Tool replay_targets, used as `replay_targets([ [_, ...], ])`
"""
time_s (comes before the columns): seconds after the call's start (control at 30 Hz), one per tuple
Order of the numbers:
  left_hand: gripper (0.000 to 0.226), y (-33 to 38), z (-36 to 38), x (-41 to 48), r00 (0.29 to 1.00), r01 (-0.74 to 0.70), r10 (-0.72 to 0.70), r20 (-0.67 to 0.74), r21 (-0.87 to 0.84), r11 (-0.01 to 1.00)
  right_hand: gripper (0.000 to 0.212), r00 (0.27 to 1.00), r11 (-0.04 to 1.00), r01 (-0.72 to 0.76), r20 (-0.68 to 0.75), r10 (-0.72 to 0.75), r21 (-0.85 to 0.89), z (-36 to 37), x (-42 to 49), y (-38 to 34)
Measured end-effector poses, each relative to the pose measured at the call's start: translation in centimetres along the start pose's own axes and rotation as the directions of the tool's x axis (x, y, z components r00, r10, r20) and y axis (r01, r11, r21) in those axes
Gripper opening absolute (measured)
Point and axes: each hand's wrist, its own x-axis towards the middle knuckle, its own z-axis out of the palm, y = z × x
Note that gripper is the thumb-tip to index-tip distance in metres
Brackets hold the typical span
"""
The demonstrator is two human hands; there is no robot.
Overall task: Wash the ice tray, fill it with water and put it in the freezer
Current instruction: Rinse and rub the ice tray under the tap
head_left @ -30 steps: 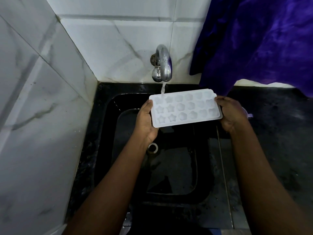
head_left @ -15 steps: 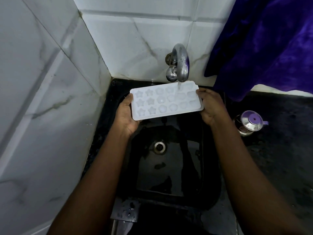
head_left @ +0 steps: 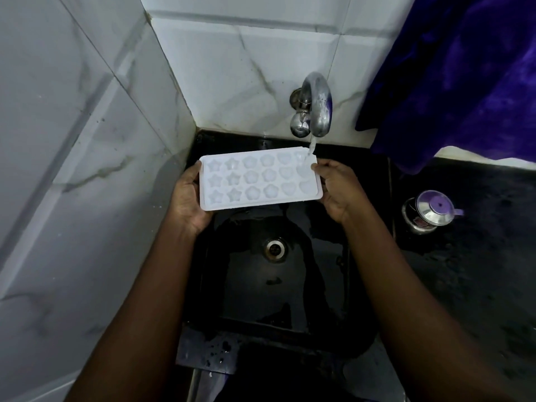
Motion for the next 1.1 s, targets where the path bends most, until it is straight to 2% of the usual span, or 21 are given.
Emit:
replay_targets([
  [0.1,0.049,-0.3,1.1,0.0,0.999,0.008,-0.007,0.033,-0.031,0.999,0.011,1.000,1.000,0.016,-0.025,-0.015,0.009,-0.9,0.2,-0.7],
  [0.23,0.040,-0.9,3.9,0.1,0.996,0.012,-0.011,0.087,-0.003,1.000,0.014,0.995,0.997,0.067,-0.081,-0.064,0.027,-2.8,0.5,-1.9],
  [0.53,0.042,-3.7,10.9,0.8,0.976,0.080,-0.087,0.202,0.042,0.996,0.022,0.964,0.987,0.143,-0.235,-0.123,0.070,-9.1,0.3,-3.6],
  [0.8,0.042,-6.6,14.4,0.1,0.944,0.138,-0.160,0.288,0.096,0.986,0.020,0.920,0.979,0.206,-0.342,-0.190,0.009,-13.4,-1.7,-3.9],
  [0.93,0.044,-7.1,14.0,-0.2,0.934,0.148,-0.170,0.313,0.093,0.985,0.021,0.919,0.977,0.213,-0.339,-0.202,-0.006,-13.8,-2.3,-3.1],
  [1.1,0.045,-5.7,11.6,-0.6,0.955,0.116,-0.136,0.265,0.090,0.989,0.022,0.939,0.978,0.208,-0.276,-0.206,-0.023,-11.0,-2.8,-2.7],
])
